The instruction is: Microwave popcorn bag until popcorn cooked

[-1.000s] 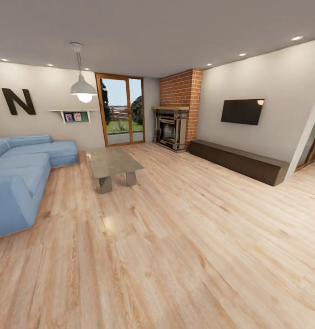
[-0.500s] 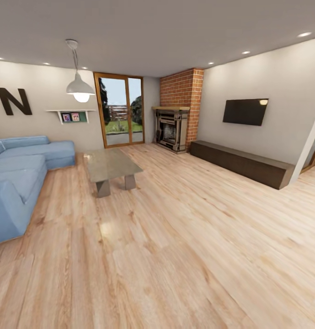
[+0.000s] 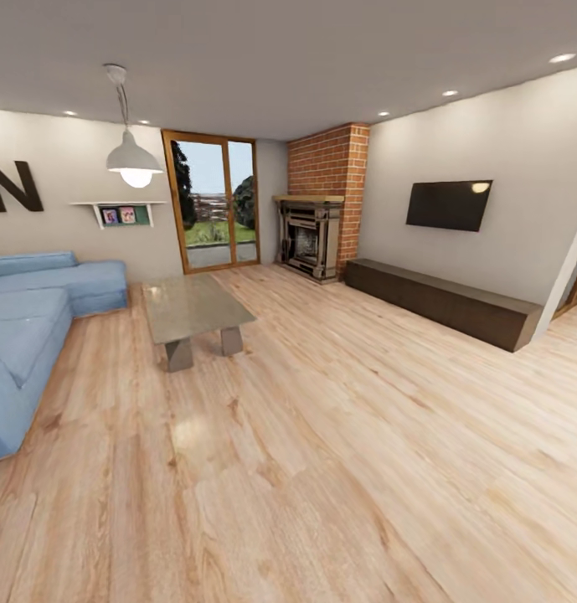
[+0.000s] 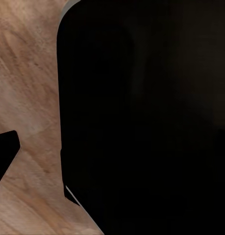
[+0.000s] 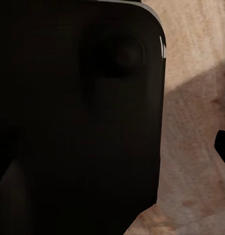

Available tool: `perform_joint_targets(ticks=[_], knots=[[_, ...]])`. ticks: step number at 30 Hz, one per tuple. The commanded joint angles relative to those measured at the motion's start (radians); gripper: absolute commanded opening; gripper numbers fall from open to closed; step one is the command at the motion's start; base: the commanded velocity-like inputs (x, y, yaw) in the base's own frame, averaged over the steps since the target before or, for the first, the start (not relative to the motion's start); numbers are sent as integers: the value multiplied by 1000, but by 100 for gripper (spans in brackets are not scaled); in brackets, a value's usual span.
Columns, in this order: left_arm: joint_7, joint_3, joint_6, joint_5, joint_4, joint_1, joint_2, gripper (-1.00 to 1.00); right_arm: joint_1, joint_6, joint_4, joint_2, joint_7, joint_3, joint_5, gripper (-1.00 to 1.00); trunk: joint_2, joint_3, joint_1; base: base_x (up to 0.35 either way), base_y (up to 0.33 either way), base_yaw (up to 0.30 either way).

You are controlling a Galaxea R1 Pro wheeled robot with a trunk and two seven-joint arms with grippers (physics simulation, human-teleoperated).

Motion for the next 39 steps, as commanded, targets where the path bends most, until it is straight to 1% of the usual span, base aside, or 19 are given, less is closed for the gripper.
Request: perform_joint_targets(ticks=[1, 19, 39], knots=[[0, 1, 0, 2, -1, 0, 0, 100, 0, -3, 0, 0, -1, -1, -1, 100, 0, -1, 1, 322, 0, -211], [3, 2, -8, 2, -1, 0, 1, 100, 0, -3, 0, 0, -1, 0, -2, 100, 0, -1, 1, 316, 0, -238], [8, 3, -12, 2, -1, 0, 1, 100, 0, -3, 0, 0, -1, 0, -2, 100, 0, -1, 1, 9, 0, -241]])
